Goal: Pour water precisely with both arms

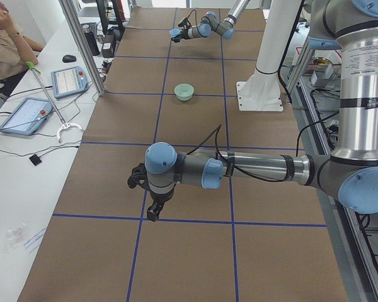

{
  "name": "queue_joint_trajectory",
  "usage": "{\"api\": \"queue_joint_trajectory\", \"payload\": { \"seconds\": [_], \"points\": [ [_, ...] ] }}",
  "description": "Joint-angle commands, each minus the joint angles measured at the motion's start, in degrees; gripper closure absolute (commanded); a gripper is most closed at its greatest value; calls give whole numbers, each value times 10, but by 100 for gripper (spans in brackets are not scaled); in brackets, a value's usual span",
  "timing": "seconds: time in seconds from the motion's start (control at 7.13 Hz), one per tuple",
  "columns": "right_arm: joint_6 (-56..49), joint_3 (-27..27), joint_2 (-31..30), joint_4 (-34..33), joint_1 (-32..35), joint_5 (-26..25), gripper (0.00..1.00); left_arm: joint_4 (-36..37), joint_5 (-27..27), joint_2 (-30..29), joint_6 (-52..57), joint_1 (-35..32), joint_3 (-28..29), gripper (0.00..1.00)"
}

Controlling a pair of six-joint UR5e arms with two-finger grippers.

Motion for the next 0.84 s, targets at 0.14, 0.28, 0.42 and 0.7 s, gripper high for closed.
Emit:
{"api": "queue_joint_trajectory", "payload": {
  "seconds": [0.14,0.28,0.42,0.7],
  "points": [
    [-136,48,85,1,0,110,100,8,0,8,-4,-17,-2,0],
    [-183,53,106,1,-1,141,100,8,0,9,-6,-20,-2,0],
    [-247,59,122,9,-2,162,100,8,-1,8,-7,-21,-2,0],
    [-400,45,106,150,-11,237,100,9,-3,8,-7,-21,-2,0]
  ]
}}
